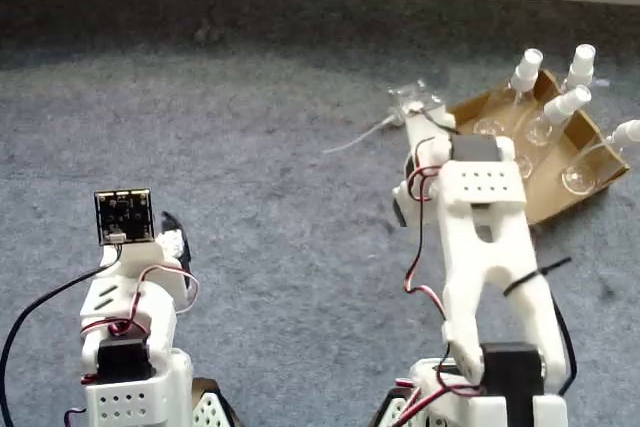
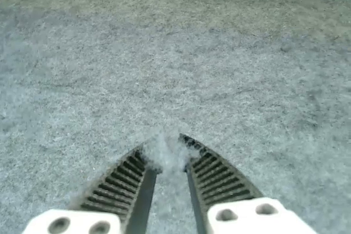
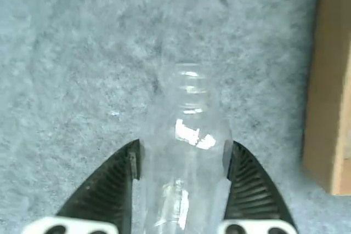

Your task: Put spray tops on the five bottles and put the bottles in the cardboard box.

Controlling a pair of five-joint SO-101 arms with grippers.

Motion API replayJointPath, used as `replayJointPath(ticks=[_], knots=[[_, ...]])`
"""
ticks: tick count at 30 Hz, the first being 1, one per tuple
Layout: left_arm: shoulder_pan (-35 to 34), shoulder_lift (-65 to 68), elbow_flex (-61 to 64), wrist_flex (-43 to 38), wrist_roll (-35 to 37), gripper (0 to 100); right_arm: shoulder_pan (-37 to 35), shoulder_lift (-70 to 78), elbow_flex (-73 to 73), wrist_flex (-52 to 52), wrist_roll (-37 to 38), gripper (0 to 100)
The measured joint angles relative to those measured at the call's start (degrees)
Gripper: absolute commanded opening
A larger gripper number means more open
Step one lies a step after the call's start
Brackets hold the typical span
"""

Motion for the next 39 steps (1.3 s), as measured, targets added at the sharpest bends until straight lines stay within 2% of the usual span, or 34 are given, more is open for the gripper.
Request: replayJointPath(ticks=[5,10,17,20,30,39], knots=[[0.8,0.0,0.1,-0.4,-9.1,0,1.8,-13.8,-0.3,2.0,0.0,7.7],[4.5,0.1,-0.1,-0.4,-13.5,0,2.5,-29.6,4.5,2.7,0.0,7.7],[7.8,0.1,-10.3,3.4,-23.9,0,2.5,-50.8,18.1,1.7,-0.2,7.7],[7.6,0.4,-16.1,5.8,-26.4,0,2.7,-58.8,24.9,-1.4,-3.9,7.7],[7.9,27.4,-36.4,9.1,-32.7,1,2.7,-71.4,46.3,-14.1,-6.8,7.7],[18.5,52.0,-48.6,9.1,-35.9,1,2.7,-71.8,56.2,-22.1,-6.8,7.7]])
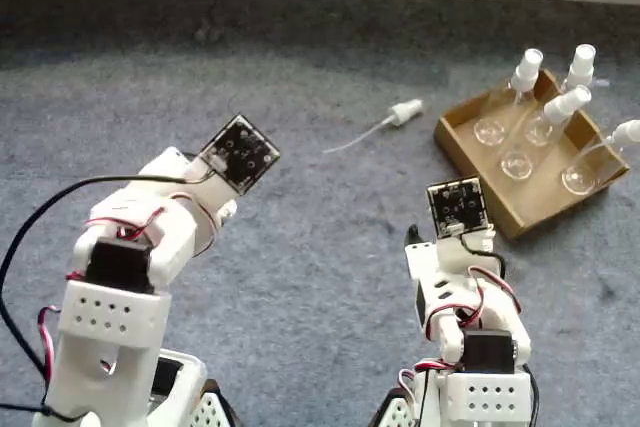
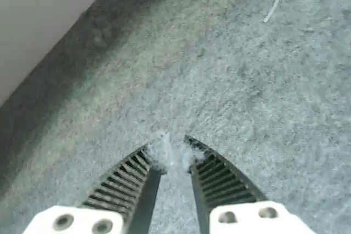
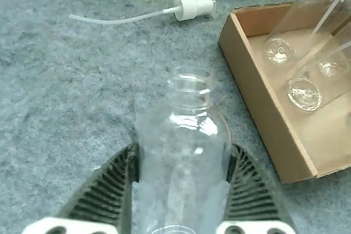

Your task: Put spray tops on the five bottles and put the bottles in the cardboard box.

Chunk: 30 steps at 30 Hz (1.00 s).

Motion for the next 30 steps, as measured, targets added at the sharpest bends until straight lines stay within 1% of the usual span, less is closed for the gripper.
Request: replayJointPath(ticks=[6,10,15,21,23,28,30], knots=[[5.9,16.9,-11.3,0.0,0.0,1,0.9,0.0,0.4,-0.4,0.0,7.7],[9.2,28.7,-19.7,0.0,0.0,1,5.1,0.0,0.4,-0.4,-0.9,7.7],[12.4,42.4,-31.6,0.0,-0.1,1,9.5,0.0,0.4,-2.3,-6.2,7.7],[15.9,57.6,-45.9,0.0,-0.2,1,12.9,0.0,0.4,-2.7,-7.0,7.7],[17.0,62.8,-50.6,0.0,-0.2,4,13.1,0.0,0.4,-2.7,-7.0,7.7],[19.1,75.3,-62.8,0.0,-0.2,17,13.2,0.0,0.4,-2.7,-7.0,7.7],[19.4,80.4,-67.7,0.0,-0.2,19,13.2,0.0,0.4,-2.7,-7.0,7.7]])
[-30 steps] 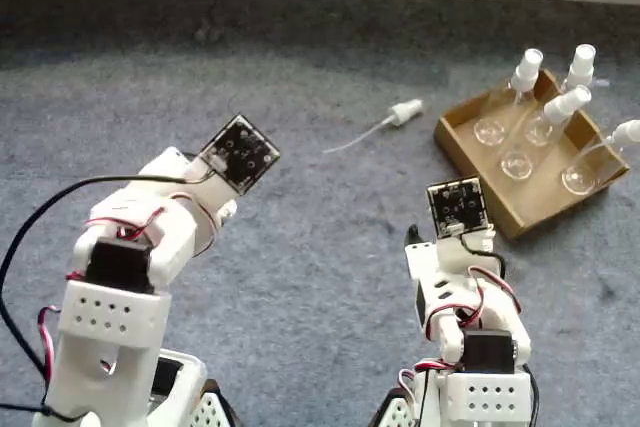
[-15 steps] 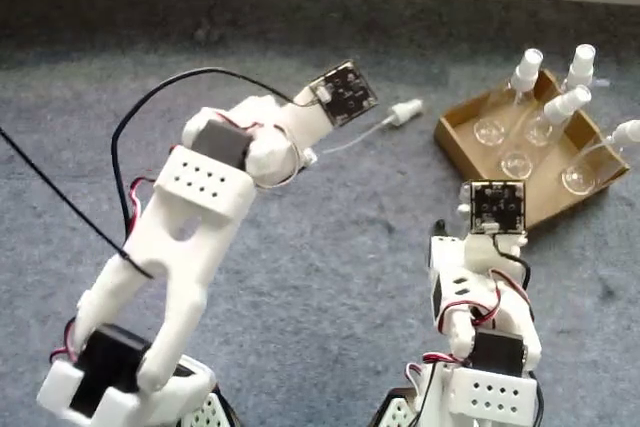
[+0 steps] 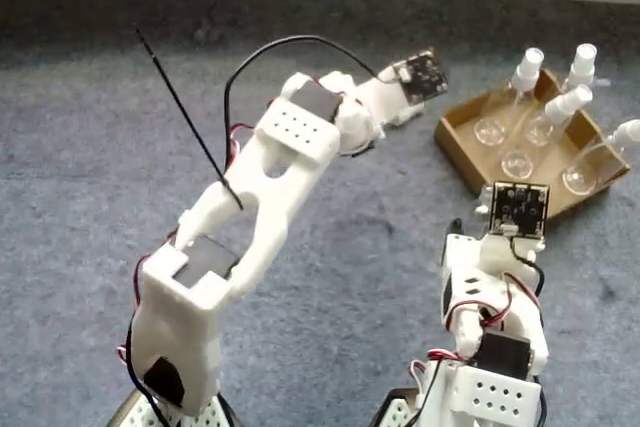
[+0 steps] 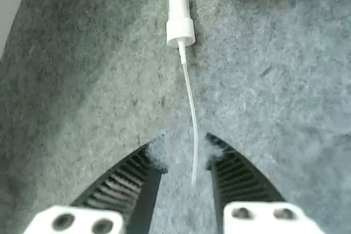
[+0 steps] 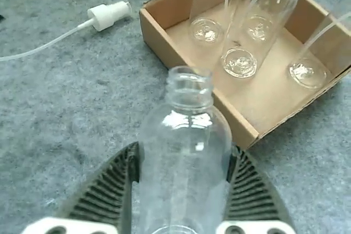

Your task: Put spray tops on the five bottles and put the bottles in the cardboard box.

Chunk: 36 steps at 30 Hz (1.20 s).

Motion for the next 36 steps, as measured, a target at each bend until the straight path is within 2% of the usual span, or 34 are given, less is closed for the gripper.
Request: replayJointPath(ticks=[4,10,18,25,31,36], knots=[[0.1,10.8,-10.3,-0.4,0.0,20,0.1,0.0,1.8,0.0,-0.1,7.7],[0.1,27.0,-25.1,-6.7,0.0,20,0.0,0.0,1.8,-1.6,-0.1,7.7],[1.5,43.5,-44.5,-8.0,0.0,20,0.0,0.0,1.8,-1.7,-0.1,7.7],[1.1,53.1,-57.5,-7.9,-0.1,20,0.0,-0.3,1.8,-1.7,-0.1,7.7],[1.1,58.0,-63.7,-8.1,-0.1,20,0.0,-0.1,1.8,-1.7,-0.1,7.7],[1.5,58.5,-64.6,-8.1,0.1,7,0.0,-0.4,1.8,-1.7,-0.1,7.7]])
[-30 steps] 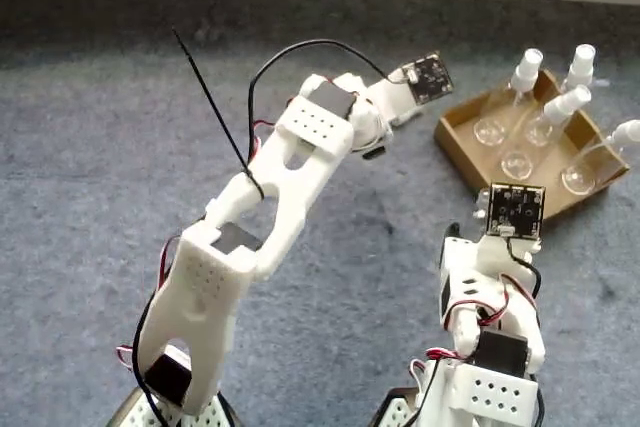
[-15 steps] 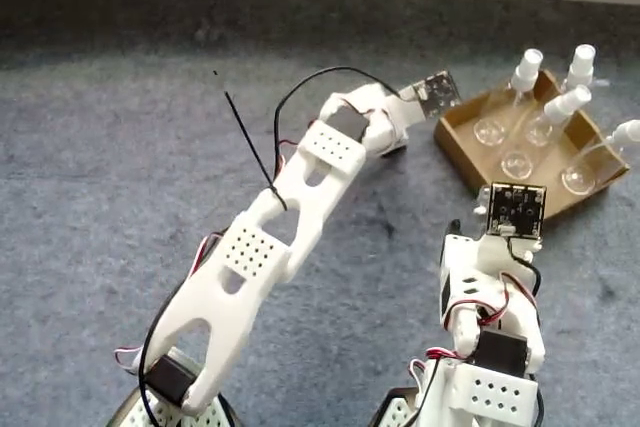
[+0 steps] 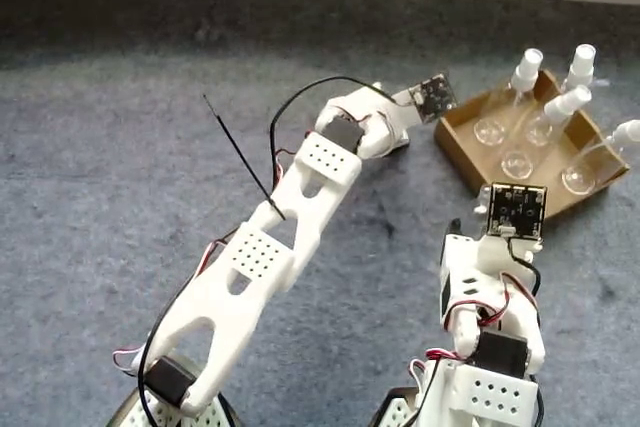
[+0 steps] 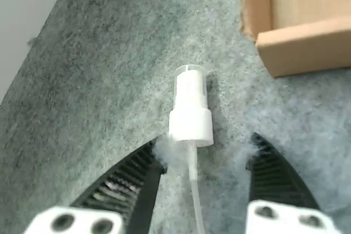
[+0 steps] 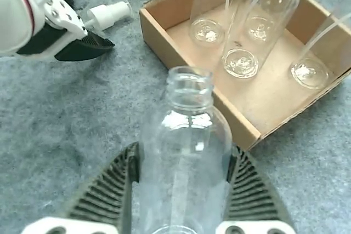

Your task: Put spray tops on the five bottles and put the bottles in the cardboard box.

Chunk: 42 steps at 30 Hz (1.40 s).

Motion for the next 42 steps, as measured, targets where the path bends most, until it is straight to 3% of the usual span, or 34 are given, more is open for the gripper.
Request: replayJointPath(ticks=[4,14,21,30,39,42], knots=[[0.1,0.6,0.1,-0.1,-0.1,1,0.0,0.0,0.0,0.0,0.0,7.7],[0.3,1.3,0.2,0.1,-0.4,0,0.0,0.0,0.0,0.0,0.0,7.7],[-0.9,0.4,-2.5,8.4,-0.5,0,0.0,0.0,0.0,0.0,0.0,7.7],[-7.4,-7.7,-2.5,19.6,-0.4,0,0.0,0.0,0.0,0.0,0.0,7.7],[-7.5,-8.6,-2.5,18.7,-0.4,1,0.0,0.0,0.0,0.0,0.0,7.7],[-7.0,-8.6,-2.5,14.9,-0.4,7,0.0,0.0,0.0,0.0,0.0,7.7]])
